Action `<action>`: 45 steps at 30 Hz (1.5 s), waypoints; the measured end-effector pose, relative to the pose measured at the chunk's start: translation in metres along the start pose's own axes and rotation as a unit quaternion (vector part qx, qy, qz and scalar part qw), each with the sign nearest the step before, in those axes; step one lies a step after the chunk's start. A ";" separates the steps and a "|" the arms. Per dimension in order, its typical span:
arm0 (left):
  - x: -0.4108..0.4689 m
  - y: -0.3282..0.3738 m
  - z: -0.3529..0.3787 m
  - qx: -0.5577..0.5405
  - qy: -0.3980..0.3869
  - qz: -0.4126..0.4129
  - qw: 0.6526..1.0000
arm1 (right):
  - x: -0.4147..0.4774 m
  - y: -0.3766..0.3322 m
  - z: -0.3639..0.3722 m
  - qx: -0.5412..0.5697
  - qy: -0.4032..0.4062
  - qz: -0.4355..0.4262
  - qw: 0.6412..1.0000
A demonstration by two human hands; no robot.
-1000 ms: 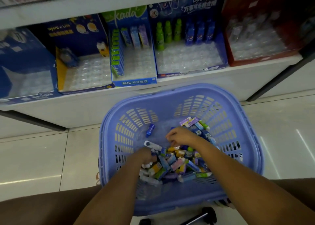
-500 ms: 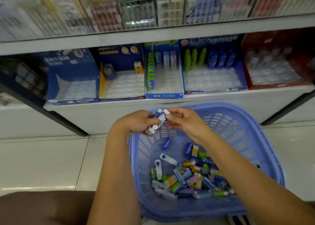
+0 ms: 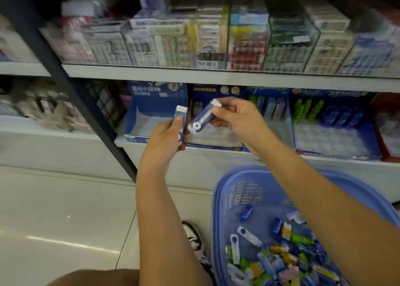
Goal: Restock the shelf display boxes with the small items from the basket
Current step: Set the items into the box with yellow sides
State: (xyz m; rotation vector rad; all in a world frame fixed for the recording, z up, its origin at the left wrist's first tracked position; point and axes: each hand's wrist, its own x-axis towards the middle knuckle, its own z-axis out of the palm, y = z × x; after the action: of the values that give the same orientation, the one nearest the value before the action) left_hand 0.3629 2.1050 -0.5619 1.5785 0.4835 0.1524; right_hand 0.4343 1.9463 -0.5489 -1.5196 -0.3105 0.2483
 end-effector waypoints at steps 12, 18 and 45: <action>0.056 -0.039 -0.070 0.004 0.226 0.037 0.973 | 0.094 0.019 0.128 -0.332 0.010 -0.181 0.926; 0.062 -0.061 -0.068 0.025 0.210 0.004 0.977 | 0.120 0.040 0.153 -0.431 -0.041 -0.163 0.886; 0.051 -0.044 -0.051 -0.013 0.121 0.076 0.990 | 0.070 0.038 0.118 -0.109 -0.137 0.038 0.984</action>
State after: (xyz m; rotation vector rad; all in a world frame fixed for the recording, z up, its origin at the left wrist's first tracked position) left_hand 0.3800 2.1714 -0.6109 1.5784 0.5464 0.4680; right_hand 0.4599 2.0824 -0.5804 -1.7169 -0.5118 0.5011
